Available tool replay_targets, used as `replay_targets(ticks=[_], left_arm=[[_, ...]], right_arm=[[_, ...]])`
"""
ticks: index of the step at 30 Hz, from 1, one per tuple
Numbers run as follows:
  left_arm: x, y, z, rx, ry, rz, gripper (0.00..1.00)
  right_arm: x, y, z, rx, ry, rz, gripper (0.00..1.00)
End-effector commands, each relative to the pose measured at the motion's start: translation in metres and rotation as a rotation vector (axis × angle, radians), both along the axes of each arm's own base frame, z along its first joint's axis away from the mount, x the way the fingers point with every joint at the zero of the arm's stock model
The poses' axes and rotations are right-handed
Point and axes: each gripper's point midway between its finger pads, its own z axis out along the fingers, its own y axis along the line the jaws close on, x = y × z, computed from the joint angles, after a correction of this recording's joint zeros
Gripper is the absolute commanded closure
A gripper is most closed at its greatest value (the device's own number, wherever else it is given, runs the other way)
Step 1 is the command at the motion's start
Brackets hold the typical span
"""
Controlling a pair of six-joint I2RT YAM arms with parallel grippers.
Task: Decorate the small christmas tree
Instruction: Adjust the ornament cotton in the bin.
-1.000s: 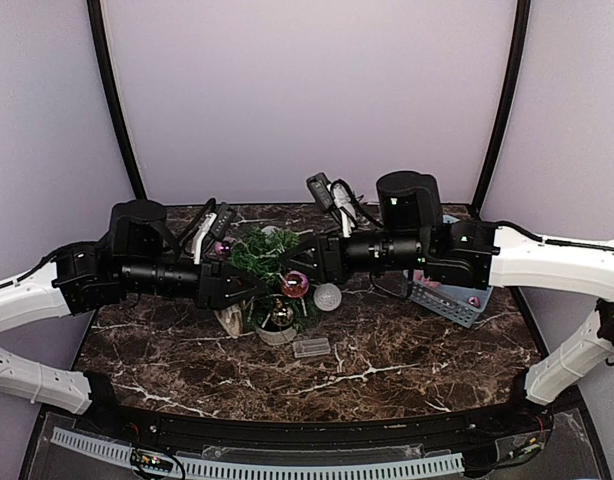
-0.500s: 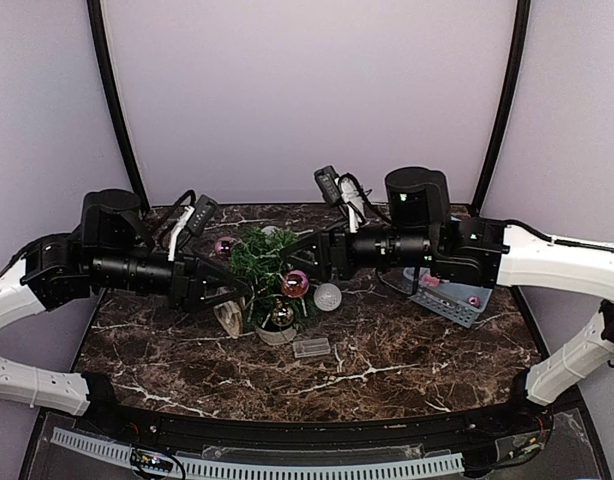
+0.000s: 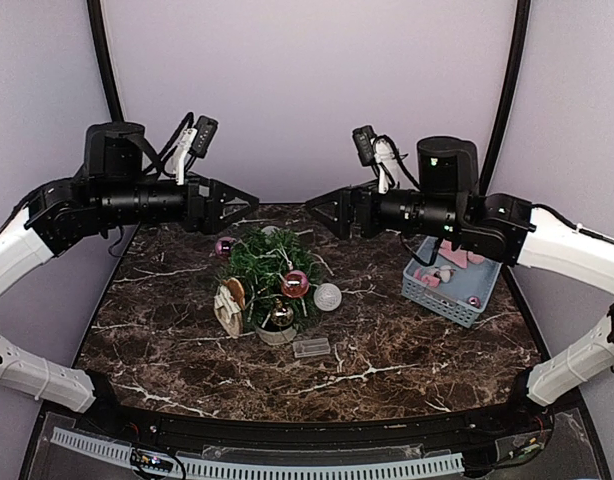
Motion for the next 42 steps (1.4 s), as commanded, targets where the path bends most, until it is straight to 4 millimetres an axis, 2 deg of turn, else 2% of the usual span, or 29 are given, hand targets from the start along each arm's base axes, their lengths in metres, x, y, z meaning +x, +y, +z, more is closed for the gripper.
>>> replay_targets(ticks=[1, 4, 8, 10, 11, 12, 15, 16, 17, 20, 25, 26, 27, 30, 36, 39, 42], left_arm=[[0.047, 0.005, 0.011, -0.059, -0.052, 0.064, 0.15], [0.074, 0.012, 0.003, -0.036, -0.063, 0.121, 0.15], [0.109, 0.035, -0.009, -0.008, -0.075, 0.224, 0.15], [0.124, 0.054, -0.018, -0.006, -0.070, 0.282, 0.14], [0.134, 0.069, -0.027, 0.001, -0.057, 0.323, 0.14], [0.142, 0.083, -0.027, -0.010, -0.062, 0.360, 0.14], [0.153, 0.114, -0.043, -0.012, -0.034, 0.428, 0.14], [0.159, 0.130, -0.046, -0.015, -0.030, 0.465, 0.14], [0.158, 0.137, -0.053, -0.018, -0.010, 0.474, 0.14], [0.161, 0.175, -0.064, -0.027, 0.016, 0.556, 0.14], [0.146, 0.225, -0.082, -0.005, 0.079, 0.650, 0.14], [0.143, 0.228, -0.085, 0.003, 0.089, 0.653, 0.14], [0.138, 0.241, -0.087, 0.021, 0.098, 0.682, 0.14], [0.127, 0.251, -0.092, 0.084, 0.089, 0.684, 0.14], [0.117, 0.254, -0.108, 0.137, 0.084, 0.677, 0.15], [0.117, 0.250, -0.111, 0.119, 0.051, 0.659, 0.16], [0.115, 0.255, -0.107, 0.128, 0.006, 0.687, 0.16]], right_arm=[[0.035, -0.019, 0.028, 0.010, -0.058, -0.158, 0.01], [0.062, -0.036, 0.024, -0.018, -0.043, -0.258, 0.01], [0.098, -0.066, 0.007, -0.027, 0.011, -0.364, 0.01], [0.114, -0.085, -0.004, -0.037, 0.036, -0.422, 0.01], [0.124, -0.098, -0.011, -0.041, 0.049, -0.458, 0.01], [0.130, -0.109, -0.020, -0.052, 0.065, -0.484, 0.01], [0.146, -0.138, -0.040, -0.064, 0.104, -0.545, 0.01], [0.149, -0.147, -0.047, -0.072, 0.118, -0.562, 0.01], [0.154, -0.159, -0.054, -0.080, 0.130, -0.588, 0.01], [0.165, -0.192, -0.075, -0.105, 0.176, -0.662, 0.01], [0.175, -0.248, -0.116, -0.133, 0.265, -0.766, 0.04], [0.176, -0.257, -0.126, -0.144, 0.287, -0.779, 0.05], [0.177, -0.266, -0.136, -0.156, 0.308, -0.795, 0.05], [0.180, -0.292, -0.170, -0.176, 0.384, -0.841, 0.11], [0.174, -0.313, -0.238, -0.226, 0.529, -0.867, 0.19], [0.170, -0.312, -0.267, -0.248, 0.599, -0.865, 0.25], [0.165, -0.307, -0.288, -0.232, 0.644, -0.846, 0.30]])
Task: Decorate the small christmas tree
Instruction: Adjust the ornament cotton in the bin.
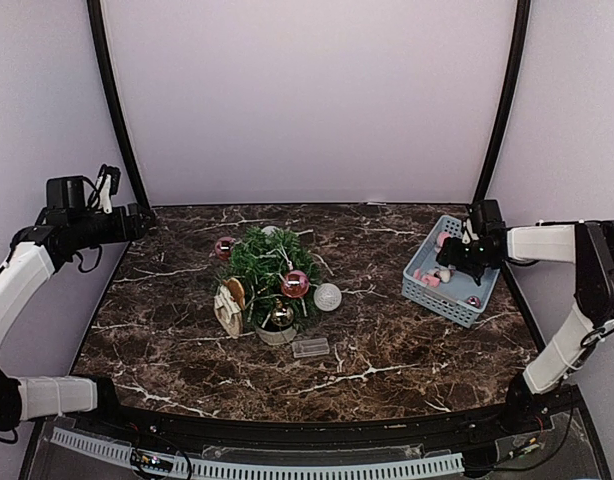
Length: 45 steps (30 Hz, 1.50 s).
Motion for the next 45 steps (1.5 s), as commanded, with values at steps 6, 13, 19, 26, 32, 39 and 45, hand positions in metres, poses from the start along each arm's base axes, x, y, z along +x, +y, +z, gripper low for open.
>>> replay_targets(ticks=[6, 13, 19, 26, 32, 39, 45], left_arm=[[-0.007, 0.007, 0.004, 0.063, -0.092, 0.016, 0.16], [-0.007, 0.006, -0.008, 0.054, -0.075, 0.014, 0.16], [-0.006, 0.006, -0.011, 0.060, -0.073, 0.007, 0.16], [-0.006, 0.005, -0.015, 0.062, -0.066, 0.002, 0.16], [-0.006, 0.005, -0.016, 0.066, -0.064, 0.001, 0.16], [-0.007, 0.004, -0.016, 0.063, -0.066, -0.005, 0.16], [-0.008, 0.004, -0.015, 0.062, -0.071, -0.006, 0.16]], right_arm=[[0.007, 0.013, -0.031, 0.075, 0.010, 0.017, 0.38], [0.017, 0.022, -0.037, 0.119, 0.020, 0.032, 0.41], [0.025, 0.023, -0.026, 0.148, -0.036, 0.007, 0.53], [0.046, 0.012, -0.013, 0.139, -0.105, -0.068, 0.74], [0.055, -0.019, -0.001, 0.115, -0.149, -0.158, 0.79], [0.048, -0.042, 0.009, 0.100, -0.146, -0.174, 0.62], [0.030, -0.068, 0.018, 0.043, -0.132, -0.228, 0.43]])
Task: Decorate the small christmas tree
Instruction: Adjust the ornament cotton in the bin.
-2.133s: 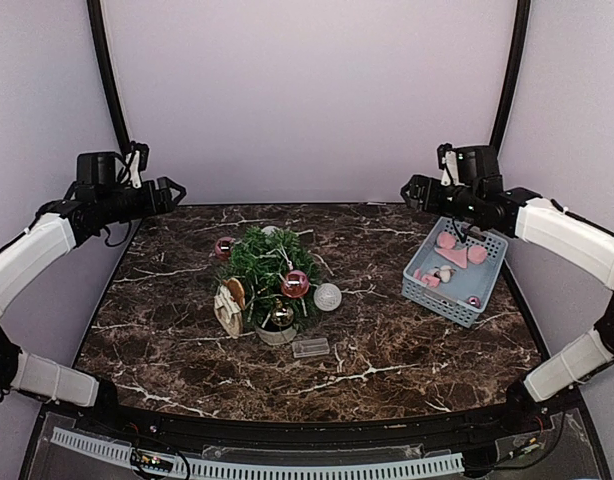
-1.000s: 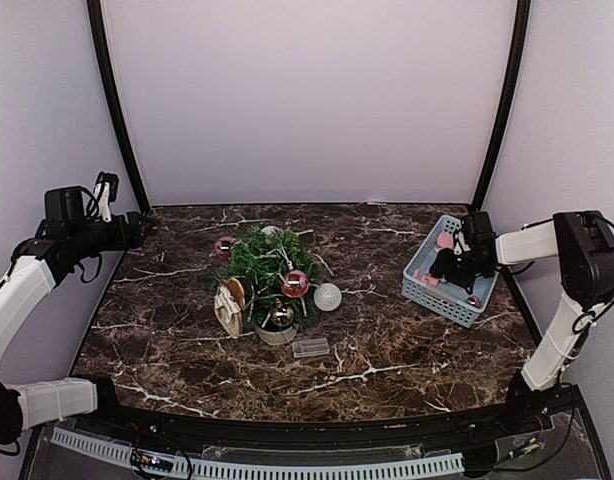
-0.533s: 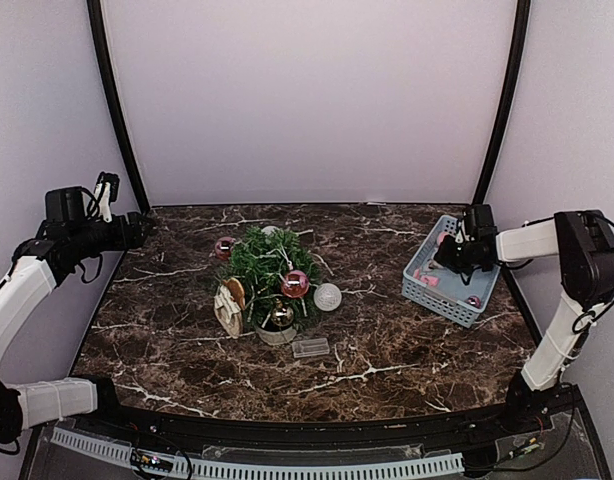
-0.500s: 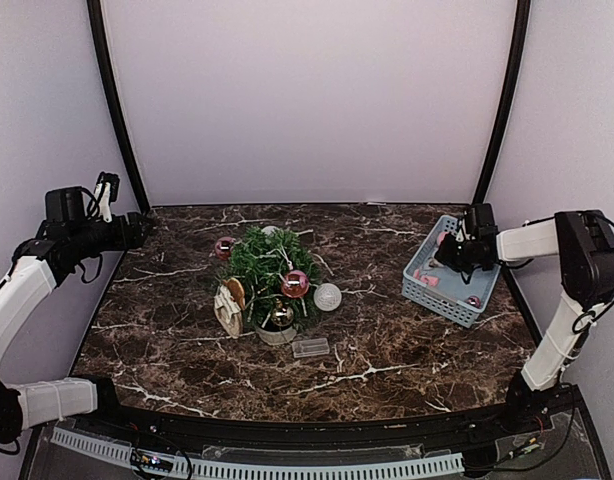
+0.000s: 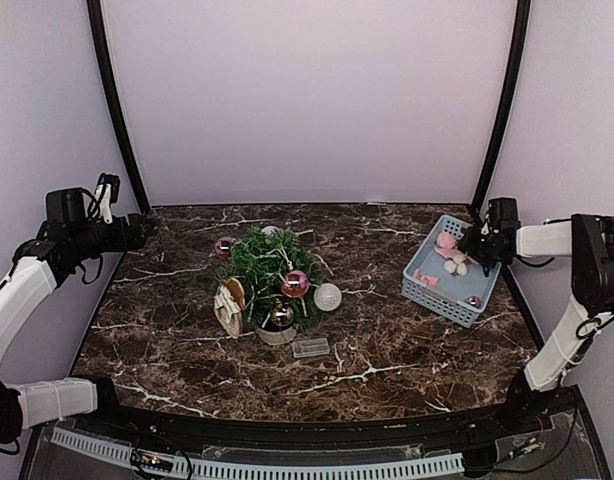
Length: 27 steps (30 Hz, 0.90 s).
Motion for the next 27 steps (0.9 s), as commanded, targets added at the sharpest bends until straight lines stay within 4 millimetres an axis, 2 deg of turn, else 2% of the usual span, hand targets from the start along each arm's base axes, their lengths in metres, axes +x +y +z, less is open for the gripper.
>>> replay_targets(ticks=[1, 4, 7, 11, 16, 19, 27], left_arm=[[-0.002, -0.001, 0.003, 0.007, -0.027, -0.012, 0.16], [-0.003, 0.000, 0.005, 0.011, -0.036, -0.006, 0.17], [-0.005, 0.000, 0.006, 0.011, -0.046, -0.006, 0.17], [-0.006, -0.001, 0.008, 0.009, -0.055, -0.013, 0.17], [-0.007, -0.002, 0.008, 0.003, -0.056, -0.018, 0.17], [-0.007, -0.004, 0.007, 0.000, -0.054, -0.027, 0.17], [-0.006, -0.005, 0.005, -0.005, -0.046, -0.035, 0.17]], right_arm=[[-0.012, -0.016, 0.022, -0.057, -0.022, -0.045, 0.41], [-0.020, -0.018, 0.033, -0.065, -0.037, -0.051, 0.36], [-0.025, -0.013, 0.034, -0.060, -0.023, -0.021, 0.35], [-0.032, -0.008, 0.021, -0.046, 0.019, 0.012, 0.42], [-0.038, -0.006, -0.001, -0.043, 0.074, 0.024, 0.46], [-0.034, -0.003, -0.012, -0.030, 0.091, 0.040, 0.49], [-0.014, -0.001, -0.022, -0.037, 0.108, 0.081, 0.53]])
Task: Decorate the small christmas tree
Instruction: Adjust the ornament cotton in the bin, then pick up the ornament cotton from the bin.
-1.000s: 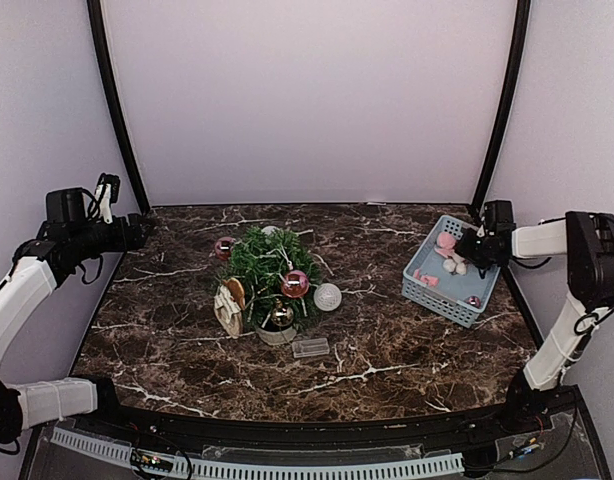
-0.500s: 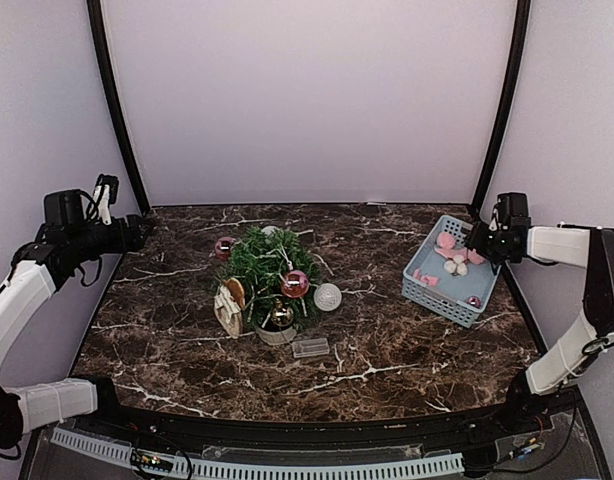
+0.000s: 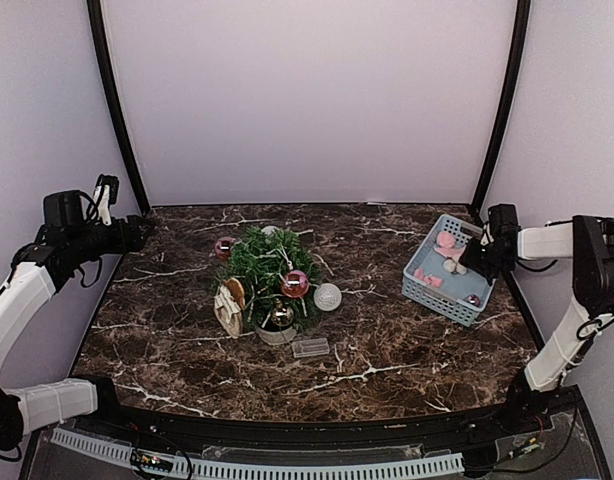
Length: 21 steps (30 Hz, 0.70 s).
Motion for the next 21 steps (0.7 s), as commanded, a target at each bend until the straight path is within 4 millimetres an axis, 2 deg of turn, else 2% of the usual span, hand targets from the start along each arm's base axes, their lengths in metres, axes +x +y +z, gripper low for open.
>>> replay_targets(ticks=[1, 7, 15, 21], left_arm=[[0.000, -0.002, 0.002, 0.004, -0.022, -0.017, 0.17], [0.001, -0.002, 0.001, 0.004, -0.019, -0.017, 0.17], [0.001, -0.002, 0.000, 0.001, -0.014, -0.023, 0.17], [0.001, -0.002, 0.000, 0.000, -0.017, -0.021, 0.17]], right_arm=[[0.020, 0.002, 0.002, 0.001, -0.025, 0.037, 0.53], [0.022, 0.007, -0.004, 0.030, -0.020, 0.085, 0.54], [0.033, -0.004, -0.005, -0.025, -0.010, 0.086, 0.56], [0.040, -0.005, -0.009, -0.039, 0.007, 0.102, 0.59]])
